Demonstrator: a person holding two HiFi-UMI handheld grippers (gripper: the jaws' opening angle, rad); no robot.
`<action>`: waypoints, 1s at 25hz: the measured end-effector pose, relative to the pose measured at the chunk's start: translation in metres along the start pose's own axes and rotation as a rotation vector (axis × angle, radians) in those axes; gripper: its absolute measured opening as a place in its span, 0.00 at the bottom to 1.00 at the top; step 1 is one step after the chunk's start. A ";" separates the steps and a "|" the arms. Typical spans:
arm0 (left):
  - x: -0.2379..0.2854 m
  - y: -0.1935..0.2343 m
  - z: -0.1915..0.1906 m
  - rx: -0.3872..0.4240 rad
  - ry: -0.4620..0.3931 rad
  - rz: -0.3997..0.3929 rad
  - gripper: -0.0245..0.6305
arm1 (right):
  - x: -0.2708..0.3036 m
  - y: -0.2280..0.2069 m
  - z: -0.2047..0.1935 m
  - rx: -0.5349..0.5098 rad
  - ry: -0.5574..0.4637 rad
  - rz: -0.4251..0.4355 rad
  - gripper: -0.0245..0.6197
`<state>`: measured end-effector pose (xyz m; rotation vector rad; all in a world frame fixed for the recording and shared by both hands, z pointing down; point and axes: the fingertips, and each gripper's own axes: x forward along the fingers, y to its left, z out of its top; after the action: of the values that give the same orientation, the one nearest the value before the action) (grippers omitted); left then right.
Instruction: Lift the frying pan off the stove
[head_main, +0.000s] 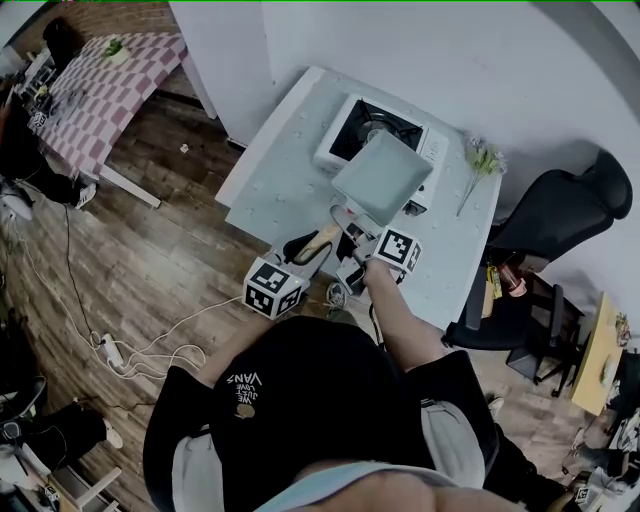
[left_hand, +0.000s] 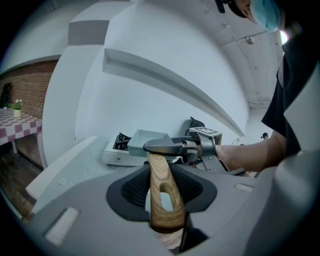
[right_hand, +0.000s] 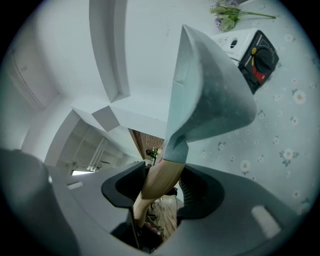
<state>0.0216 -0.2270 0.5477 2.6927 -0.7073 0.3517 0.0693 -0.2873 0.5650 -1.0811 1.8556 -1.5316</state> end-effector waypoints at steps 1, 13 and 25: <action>-0.006 -0.002 -0.003 0.002 0.001 -0.004 0.24 | -0.002 0.001 -0.006 0.001 -0.005 -0.001 0.36; -0.066 -0.023 -0.026 0.025 0.005 -0.059 0.24 | -0.025 0.015 -0.070 0.024 -0.068 -0.006 0.36; -0.111 -0.047 -0.054 0.047 0.009 -0.119 0.24 | -0.053 0.019 -0.122 0.029 -0.125 -0.021 0.36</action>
<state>-0.0560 -0.1209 0.5498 2.7606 -0.5394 0.3549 -0.0016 -0.1734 0.5705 -1.1589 1.7388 -1.4633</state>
